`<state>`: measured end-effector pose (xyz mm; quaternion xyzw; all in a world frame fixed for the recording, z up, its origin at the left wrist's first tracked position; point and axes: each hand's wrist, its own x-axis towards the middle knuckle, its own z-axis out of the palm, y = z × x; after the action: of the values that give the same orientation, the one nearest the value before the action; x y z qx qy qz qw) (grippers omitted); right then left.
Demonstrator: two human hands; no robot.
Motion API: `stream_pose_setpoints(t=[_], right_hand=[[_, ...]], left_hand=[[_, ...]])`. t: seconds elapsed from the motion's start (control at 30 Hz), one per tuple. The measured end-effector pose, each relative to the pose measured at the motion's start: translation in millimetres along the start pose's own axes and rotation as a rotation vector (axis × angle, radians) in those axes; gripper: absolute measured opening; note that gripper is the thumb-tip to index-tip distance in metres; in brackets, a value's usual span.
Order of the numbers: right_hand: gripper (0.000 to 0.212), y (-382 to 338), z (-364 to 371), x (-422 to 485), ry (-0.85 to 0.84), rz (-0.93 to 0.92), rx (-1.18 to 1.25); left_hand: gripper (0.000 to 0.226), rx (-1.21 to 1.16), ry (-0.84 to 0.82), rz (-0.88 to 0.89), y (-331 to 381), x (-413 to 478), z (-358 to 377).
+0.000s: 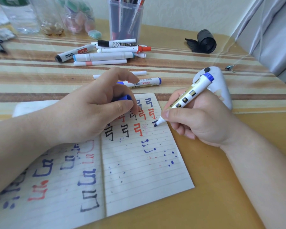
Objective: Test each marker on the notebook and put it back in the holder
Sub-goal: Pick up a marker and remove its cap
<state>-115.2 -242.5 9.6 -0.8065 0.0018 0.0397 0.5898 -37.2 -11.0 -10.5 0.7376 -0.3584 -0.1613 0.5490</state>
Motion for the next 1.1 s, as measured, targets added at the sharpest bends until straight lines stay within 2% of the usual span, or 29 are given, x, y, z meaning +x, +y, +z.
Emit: stream_pose_setpoints(t=[0.53, 0.63, 0.77, 0.9, 1.1], right_hand=[[0.026, -1.1, 1.1, 2.8, 0.089, -0.028, -0.222], [0.027, 0.2, 1.5, 3.6, 0.087, -0.014, -0.172], [0.022, 1.6, -1.7, -0.6, 0.029, 0.016, 0.039], [0.014, -0.4, -0.9, -3.3, -0.024, -0.035, 0.016], [0.02, -1.2, -0.6, -3.6, -0.029, -0.048, -0.033]], left_hand=[[0.045, -0.028, 0.005, -0.008, -3.8, 1.2, -0.9], [0.044, -0.037, 0.003, -0.008, -4.5, 1.6, -1.0], [0.047, -0.029, 0.004, -0.002, -4.1, 2.1, -1.1], [0.046, -0.016, 0.01, 0.004, -4.4, 1.9, -1.2], [0.048, -0.016, 0.008, 0.005, -3.5, 2.0, -0.5]])
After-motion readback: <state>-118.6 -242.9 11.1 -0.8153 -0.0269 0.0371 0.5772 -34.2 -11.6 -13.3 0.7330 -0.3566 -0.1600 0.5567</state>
